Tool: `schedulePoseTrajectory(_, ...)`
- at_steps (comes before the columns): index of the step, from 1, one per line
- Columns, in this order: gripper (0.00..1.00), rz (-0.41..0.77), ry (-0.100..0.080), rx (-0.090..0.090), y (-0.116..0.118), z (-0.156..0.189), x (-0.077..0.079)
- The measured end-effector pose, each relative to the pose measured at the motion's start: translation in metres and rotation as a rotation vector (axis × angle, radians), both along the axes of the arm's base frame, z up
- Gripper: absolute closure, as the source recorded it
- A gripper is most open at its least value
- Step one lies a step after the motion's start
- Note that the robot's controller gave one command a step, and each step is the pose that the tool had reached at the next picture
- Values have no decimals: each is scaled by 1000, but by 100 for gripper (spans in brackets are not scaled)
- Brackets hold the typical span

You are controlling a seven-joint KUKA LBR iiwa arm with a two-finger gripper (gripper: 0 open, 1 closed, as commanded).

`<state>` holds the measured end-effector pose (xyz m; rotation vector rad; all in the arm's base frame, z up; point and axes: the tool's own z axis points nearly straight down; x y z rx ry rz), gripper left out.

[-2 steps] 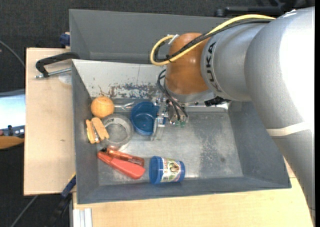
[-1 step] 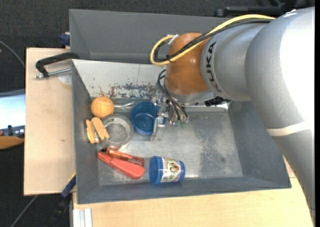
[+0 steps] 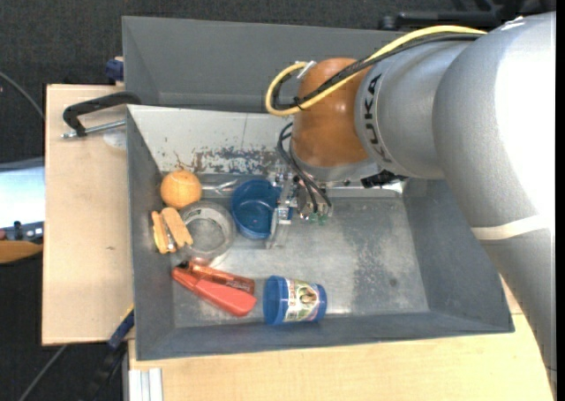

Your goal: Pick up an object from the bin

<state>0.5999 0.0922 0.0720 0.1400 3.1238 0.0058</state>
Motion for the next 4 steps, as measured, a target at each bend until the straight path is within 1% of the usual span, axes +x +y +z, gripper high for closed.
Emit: schedulePoseTrajectory(4, 100, 0, 0, 0, 0, 0, 0)
